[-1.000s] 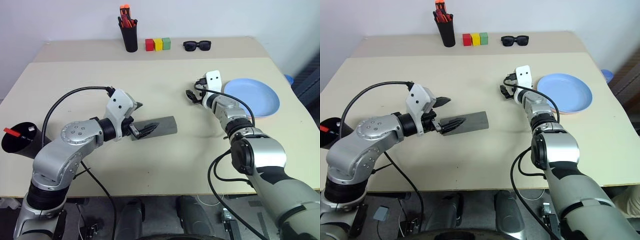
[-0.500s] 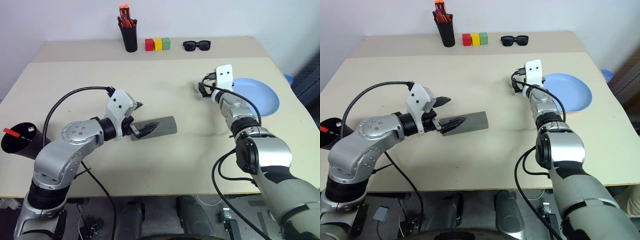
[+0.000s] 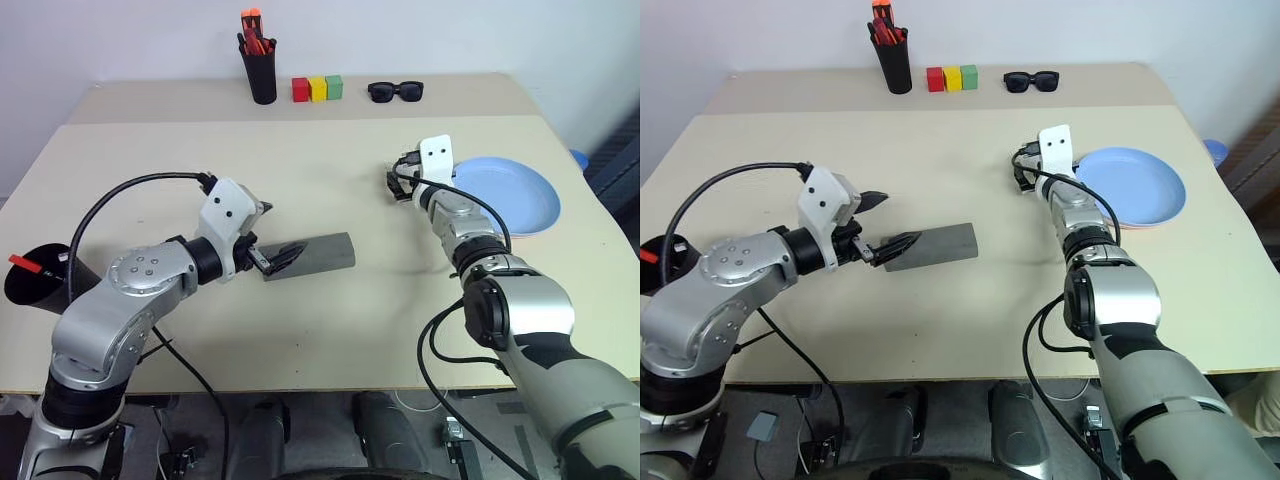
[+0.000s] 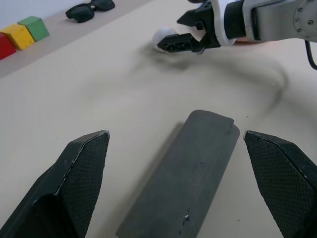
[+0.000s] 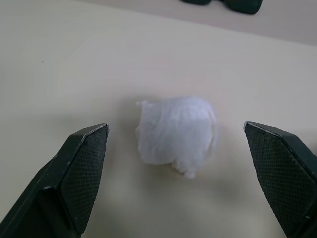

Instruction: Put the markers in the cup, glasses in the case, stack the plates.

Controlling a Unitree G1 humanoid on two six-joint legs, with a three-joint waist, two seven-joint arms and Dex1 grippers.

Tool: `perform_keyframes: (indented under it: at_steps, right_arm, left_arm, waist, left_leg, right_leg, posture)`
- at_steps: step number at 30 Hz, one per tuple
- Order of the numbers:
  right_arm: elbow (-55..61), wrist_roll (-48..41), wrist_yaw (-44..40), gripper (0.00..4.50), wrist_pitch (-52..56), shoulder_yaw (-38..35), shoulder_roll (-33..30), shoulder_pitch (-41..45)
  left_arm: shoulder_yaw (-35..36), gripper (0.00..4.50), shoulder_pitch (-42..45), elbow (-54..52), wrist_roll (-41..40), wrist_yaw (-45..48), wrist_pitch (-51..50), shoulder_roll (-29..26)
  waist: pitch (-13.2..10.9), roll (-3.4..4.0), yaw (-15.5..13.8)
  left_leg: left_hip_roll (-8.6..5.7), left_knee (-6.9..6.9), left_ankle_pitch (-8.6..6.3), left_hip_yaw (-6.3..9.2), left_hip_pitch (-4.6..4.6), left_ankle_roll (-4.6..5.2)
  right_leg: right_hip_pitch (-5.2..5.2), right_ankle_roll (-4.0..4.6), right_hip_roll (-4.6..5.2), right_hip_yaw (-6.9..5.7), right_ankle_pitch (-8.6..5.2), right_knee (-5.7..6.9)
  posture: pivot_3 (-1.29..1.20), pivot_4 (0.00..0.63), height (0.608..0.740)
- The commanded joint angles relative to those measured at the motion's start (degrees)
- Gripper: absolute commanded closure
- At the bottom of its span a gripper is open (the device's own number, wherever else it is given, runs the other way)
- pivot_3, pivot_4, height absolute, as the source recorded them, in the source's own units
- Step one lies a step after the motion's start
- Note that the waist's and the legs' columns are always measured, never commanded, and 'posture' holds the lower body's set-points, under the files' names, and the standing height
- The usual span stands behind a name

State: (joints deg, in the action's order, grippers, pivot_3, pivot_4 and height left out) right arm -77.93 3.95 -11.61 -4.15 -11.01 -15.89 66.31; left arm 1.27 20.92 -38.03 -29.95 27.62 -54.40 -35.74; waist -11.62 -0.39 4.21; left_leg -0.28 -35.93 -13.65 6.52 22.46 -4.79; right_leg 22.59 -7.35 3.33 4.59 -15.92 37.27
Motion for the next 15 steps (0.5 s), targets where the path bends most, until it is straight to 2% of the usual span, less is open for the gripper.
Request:
perform_keyframes:
  at_steps: [1,15]
  right_arm:
    - [0.17,-0.04,0.09,0.06,0.2,-0.52,-0.05,0.24]
    - [0.19,0.59,-0.11,0.06,0.61,-0.27,-0.41,-0.39]
  left_arm:
    - [1.89,0.0,0.13,-2.36,-0.71,-0.54,-0.09,-0.43]
    - [1.29,0.0,0.54,-2.04,-1.15,-0.94,0.0,-0.48]
  waist:
    - [0.0,0.0,0.0]
    - [0.0,0.0,0.01]
  left_leg:
    - [0.0,0.0,0.0,0.0,0.0,0.0]
    - [0.0,0.0,0.0,0.0,0.0,0.0]
  right_leg:
    - [0.0,0.0,0.0,0.0,0.0,0.0]
    - [0.0,0.0,0.0,0.0,0.0,0.0]
  posture:
    - [0.0,0.15,0.74]
    - [0.0,0.15,0.74]
